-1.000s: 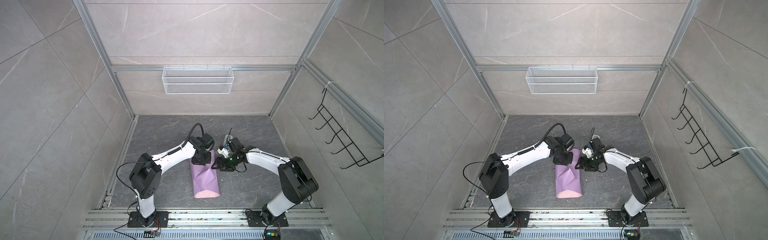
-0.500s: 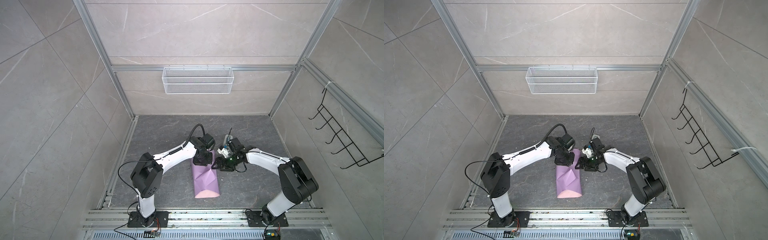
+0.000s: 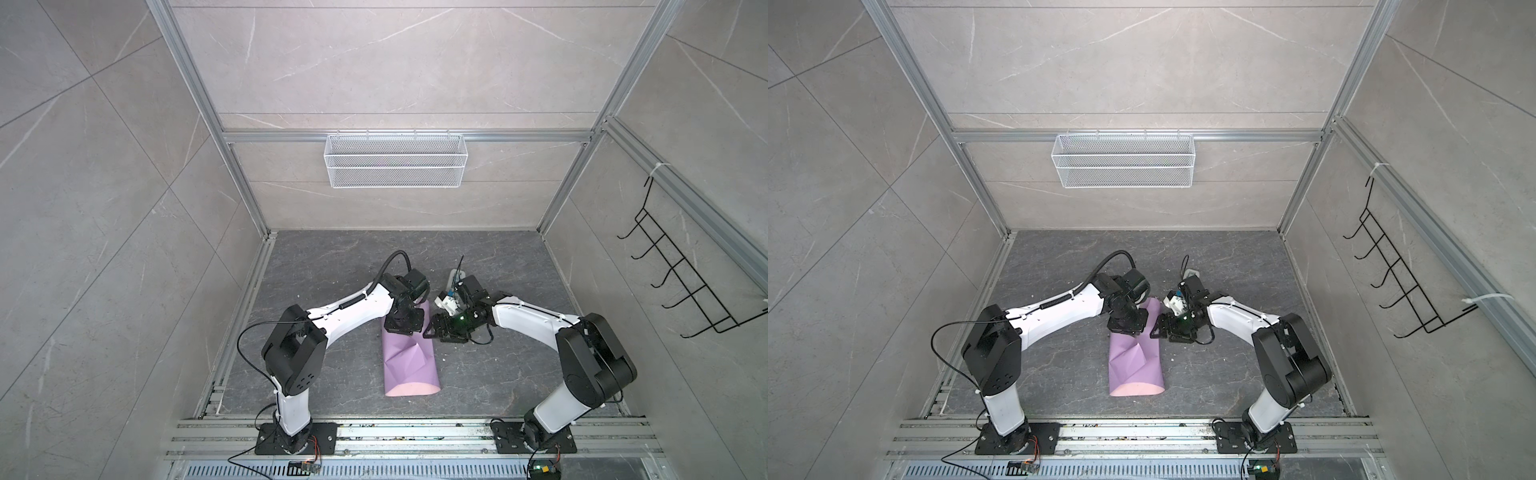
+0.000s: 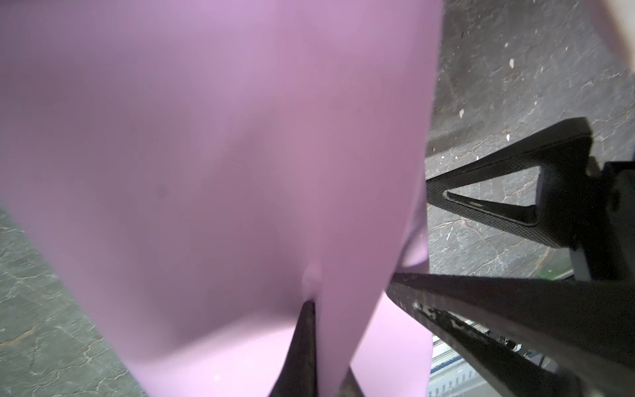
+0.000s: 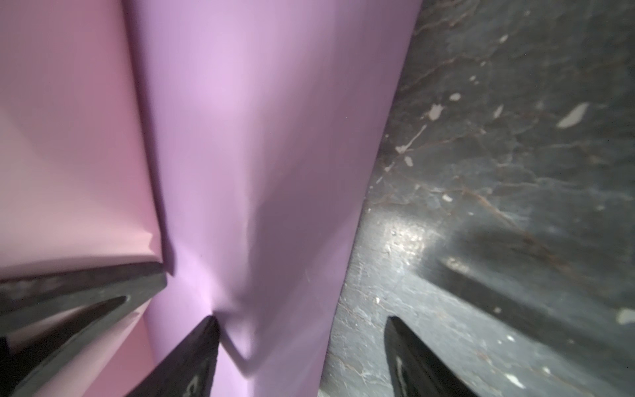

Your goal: Wrap the gift box in paper

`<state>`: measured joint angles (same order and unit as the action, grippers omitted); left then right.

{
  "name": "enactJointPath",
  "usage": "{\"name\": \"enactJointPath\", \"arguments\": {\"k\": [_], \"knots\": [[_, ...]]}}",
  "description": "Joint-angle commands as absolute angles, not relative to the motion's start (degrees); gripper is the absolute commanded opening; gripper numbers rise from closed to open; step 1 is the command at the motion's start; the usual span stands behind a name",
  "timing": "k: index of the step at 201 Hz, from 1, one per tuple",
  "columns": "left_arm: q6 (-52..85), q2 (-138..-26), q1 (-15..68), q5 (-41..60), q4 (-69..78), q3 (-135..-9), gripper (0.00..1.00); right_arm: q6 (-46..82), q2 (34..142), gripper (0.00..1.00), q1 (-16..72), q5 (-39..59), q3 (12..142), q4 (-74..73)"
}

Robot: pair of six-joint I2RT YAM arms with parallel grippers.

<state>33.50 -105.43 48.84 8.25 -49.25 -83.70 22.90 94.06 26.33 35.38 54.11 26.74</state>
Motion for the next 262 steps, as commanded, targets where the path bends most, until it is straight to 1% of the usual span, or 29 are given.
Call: {"name": "enactJointPath", "arguments": {"k": [1, 82, 160, 192, 262], "knots": [[31.50, -106.71, 48.69, 10.45, -50.75, -86.16, 0.00, 22.17, 96.37, 0.77, 26.81, 30.65, 53.74, 30.06], [31.73, -107.93, 48.63, 10.89, -51.06, -88.01, 0.00, 21.97, 96.68, 0.77, 26.86, 30.72, 54.38, 30.41], [32.61, -106.63, 47.61, 12.76, -48.75, -88.49, 0.00, 22.05, 96.43, 0.77, 26.96, 30.55, 54.16, 30.41], [33.02, -106.52, 47.56, 14.76, -46.44, -87.05, 0.00, 22.28, 96.55, 0.77, 27.18, 30.56, 53.96, 30.13], [34.57, -107.05, 47.61, 14.68, -43.22, -85.22, 0.00, 22.75, 96.85, 0.77, 27.65, 30.67, 53.96, 29.71]]}}
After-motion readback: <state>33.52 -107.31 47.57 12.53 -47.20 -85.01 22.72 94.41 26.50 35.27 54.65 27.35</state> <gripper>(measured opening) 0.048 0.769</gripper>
